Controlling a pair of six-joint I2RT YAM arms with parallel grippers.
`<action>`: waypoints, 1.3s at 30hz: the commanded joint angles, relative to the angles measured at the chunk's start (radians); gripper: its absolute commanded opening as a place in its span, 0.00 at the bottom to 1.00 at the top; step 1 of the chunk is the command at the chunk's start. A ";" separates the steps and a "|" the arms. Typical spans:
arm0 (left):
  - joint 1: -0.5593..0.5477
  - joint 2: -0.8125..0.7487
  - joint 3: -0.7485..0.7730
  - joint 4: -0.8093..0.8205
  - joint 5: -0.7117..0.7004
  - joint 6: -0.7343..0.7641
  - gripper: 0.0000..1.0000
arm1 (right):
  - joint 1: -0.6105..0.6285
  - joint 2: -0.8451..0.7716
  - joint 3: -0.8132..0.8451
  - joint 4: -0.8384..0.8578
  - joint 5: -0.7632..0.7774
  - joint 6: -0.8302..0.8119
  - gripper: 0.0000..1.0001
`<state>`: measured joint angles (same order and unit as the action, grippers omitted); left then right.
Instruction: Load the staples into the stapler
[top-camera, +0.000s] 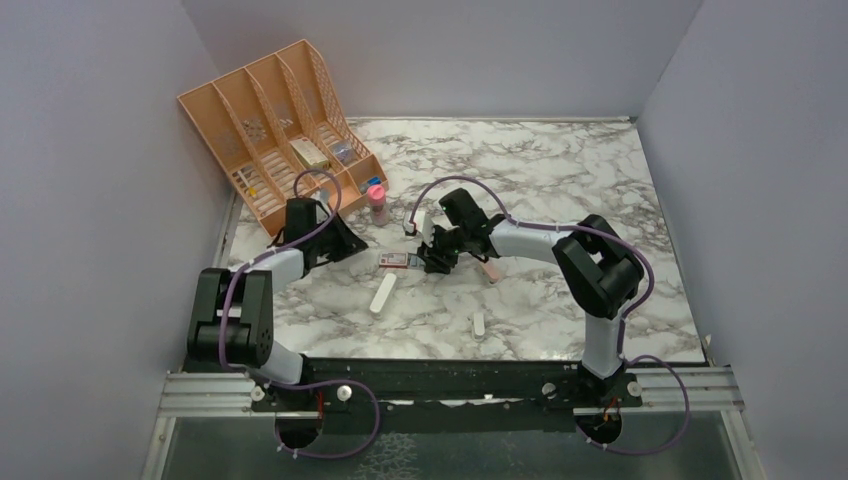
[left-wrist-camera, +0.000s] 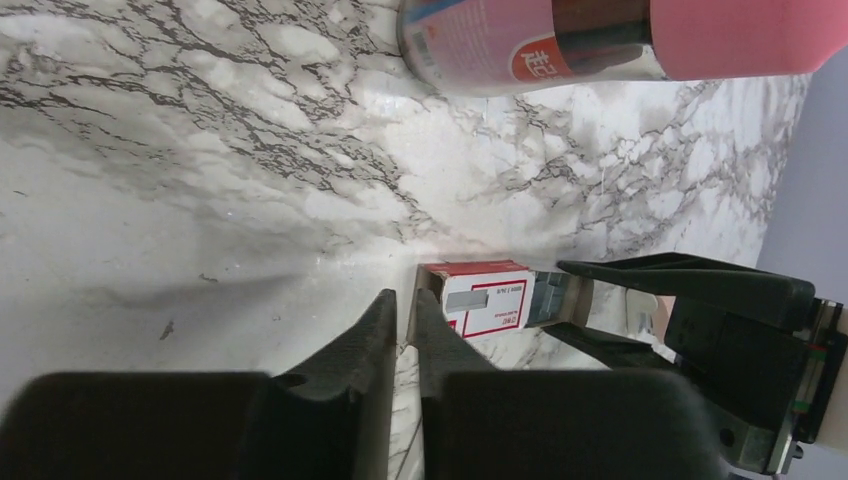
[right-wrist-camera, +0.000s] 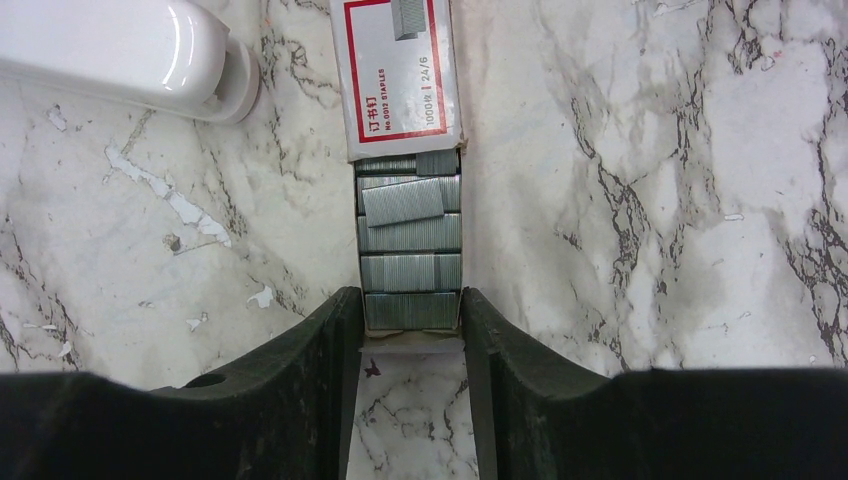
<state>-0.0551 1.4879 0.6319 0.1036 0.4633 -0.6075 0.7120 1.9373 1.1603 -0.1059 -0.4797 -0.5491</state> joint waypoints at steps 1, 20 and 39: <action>0.001 0.026 -0.017 0.057 0.111 -0.018 0.26 | -0.001 0.009 -0.009 0.002 0.026 0.006 0.46; -0.063 0.150 -0.019 0.170 0.188 -0.056 0.34 | -0.002 0.033 0.012 -0.018 0.024 0.015 0.43; -0.062 -0.005 -0.052 0.025 0.040 0.071 0.00 | -0.001 0.000 -0.040 0.025 0.029 -0.027 0.38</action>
<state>-0.1158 1.5410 0.5945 0.1749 0.5838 -0.5884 0.7120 1.9369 1.1500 -0.0826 -0.4782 -0.5510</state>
